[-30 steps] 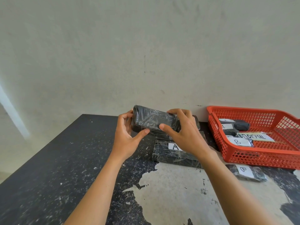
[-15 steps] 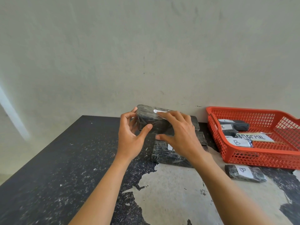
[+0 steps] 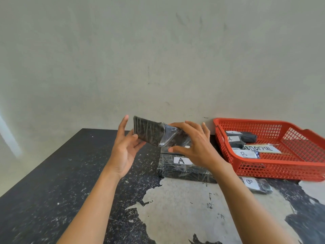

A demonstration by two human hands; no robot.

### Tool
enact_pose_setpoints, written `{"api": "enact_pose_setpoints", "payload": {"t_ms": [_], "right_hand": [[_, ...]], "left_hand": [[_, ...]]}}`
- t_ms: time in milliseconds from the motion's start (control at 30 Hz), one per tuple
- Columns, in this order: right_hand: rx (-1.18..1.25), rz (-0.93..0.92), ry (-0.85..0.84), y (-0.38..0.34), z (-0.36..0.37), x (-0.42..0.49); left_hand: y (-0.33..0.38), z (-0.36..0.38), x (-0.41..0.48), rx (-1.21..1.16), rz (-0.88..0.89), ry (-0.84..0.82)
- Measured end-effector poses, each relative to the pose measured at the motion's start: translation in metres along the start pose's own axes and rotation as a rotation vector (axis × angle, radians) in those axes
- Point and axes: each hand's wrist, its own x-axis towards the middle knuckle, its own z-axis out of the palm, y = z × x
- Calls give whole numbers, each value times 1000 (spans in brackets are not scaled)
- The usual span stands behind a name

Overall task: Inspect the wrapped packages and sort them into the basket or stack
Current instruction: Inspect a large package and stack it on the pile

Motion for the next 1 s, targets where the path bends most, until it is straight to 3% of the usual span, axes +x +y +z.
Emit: {"api": "enact_pose_setpoints", "payload": {"t_ms": [233,600,733,1000], "right_hand": [[37,58,-62,2,4,-1],[332,48,-49,-5,0,-1],[305,92,47,-7,4,1],[169,35,28,-3,4,-1]], "left_hand": [[2,8,-6,99,-58,-13],[-6,30,-8,418,103,3],[-12,29,-7,499,128,-26],[-21,32,-10,574,233,-50]]}}
